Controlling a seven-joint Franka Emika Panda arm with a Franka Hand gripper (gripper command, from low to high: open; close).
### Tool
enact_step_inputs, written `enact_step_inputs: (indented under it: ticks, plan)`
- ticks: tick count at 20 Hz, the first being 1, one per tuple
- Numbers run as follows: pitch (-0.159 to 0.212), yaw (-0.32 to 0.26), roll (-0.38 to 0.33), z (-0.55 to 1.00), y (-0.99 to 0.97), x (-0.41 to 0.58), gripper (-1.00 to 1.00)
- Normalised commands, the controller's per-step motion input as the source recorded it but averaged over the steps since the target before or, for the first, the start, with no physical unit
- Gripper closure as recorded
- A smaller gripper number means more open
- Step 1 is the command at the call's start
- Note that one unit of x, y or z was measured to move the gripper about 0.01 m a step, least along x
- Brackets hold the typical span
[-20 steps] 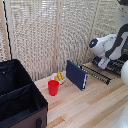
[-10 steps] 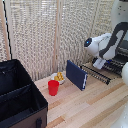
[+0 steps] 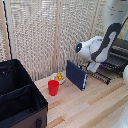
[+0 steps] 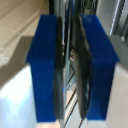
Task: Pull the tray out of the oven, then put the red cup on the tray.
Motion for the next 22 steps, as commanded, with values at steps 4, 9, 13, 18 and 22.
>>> enact_step_inputs:
  ticks: [4, 9, 13, 18, 22]
  plan:
    - [-0.043, -0.021, 0.005, -0.01, 0.07, 0.093, -1.00]
    - [0.014, -0.113, 0.022, 0.43, 0.14, 0.027, -1.00]
    - [0.006, -0.174, -0.004, 0.88, 0.14, 0.081, -1.00]
    - [0.007, -0.204, -0.008, 0.99, 0.11, 0.123, -1.00]
    - [-0.012, -0.242, 0.026, 0.75, 0.24, 0.116, -1.00]
